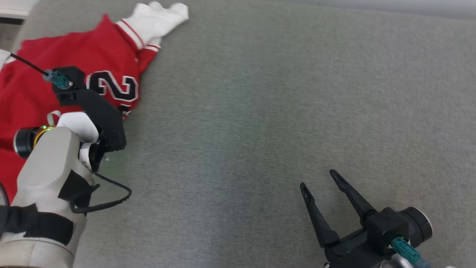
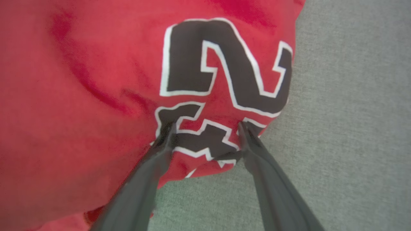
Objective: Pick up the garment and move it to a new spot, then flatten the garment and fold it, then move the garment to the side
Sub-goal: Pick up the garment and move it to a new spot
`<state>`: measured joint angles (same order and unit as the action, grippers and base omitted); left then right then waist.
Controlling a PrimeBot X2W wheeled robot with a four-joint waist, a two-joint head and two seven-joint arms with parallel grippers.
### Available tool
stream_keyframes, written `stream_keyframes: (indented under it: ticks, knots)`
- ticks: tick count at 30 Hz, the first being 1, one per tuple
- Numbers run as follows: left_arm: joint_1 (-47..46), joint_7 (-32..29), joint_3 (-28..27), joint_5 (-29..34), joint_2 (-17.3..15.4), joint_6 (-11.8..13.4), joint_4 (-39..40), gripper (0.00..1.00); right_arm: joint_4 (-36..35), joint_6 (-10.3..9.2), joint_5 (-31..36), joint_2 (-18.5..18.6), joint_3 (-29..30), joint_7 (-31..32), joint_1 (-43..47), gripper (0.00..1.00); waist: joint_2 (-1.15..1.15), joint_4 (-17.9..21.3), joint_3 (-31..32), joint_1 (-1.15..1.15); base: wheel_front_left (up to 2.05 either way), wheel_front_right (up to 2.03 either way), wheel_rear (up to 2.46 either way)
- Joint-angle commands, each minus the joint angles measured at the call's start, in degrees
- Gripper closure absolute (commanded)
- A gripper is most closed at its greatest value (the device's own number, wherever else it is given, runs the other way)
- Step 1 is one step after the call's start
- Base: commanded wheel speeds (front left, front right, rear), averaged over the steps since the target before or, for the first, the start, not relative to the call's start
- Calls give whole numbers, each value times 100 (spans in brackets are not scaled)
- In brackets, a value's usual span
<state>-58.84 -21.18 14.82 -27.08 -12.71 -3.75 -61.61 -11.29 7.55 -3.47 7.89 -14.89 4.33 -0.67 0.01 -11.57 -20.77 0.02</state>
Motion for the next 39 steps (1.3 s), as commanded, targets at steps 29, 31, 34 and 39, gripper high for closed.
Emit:
stream_keyframes:
  ticks: [29, 31, 34, 39]
  knots:
    - [-453, 909, 412, 234, 329, 271, -254, 100, 1295, -12, -443, -465, -143, -656, 238, 0, -1, 709, 2451, -2, 0, 0, 0]
    - [-519, 1041, 422, 167, 539, 224, -165, 100, 1281, -12, -440, -486, -60, -679, 238, 0, -1, 872, 2570, -2, 0, 0, 0]
    - [-518, 1220, 496, 109, 764, 138, -64, 100, 1278, -12, -367, -491, -6, -634, 226, 0, -1, 1148, 2722, -2, 0, 0, 0]
    - [-305, 1522, 637, -64, 958, -34, 234, 100, 1186, -12, -332, -499, 82, -545, 297, 0, -1, 1714, 2812, -2, 0, 0, 0]
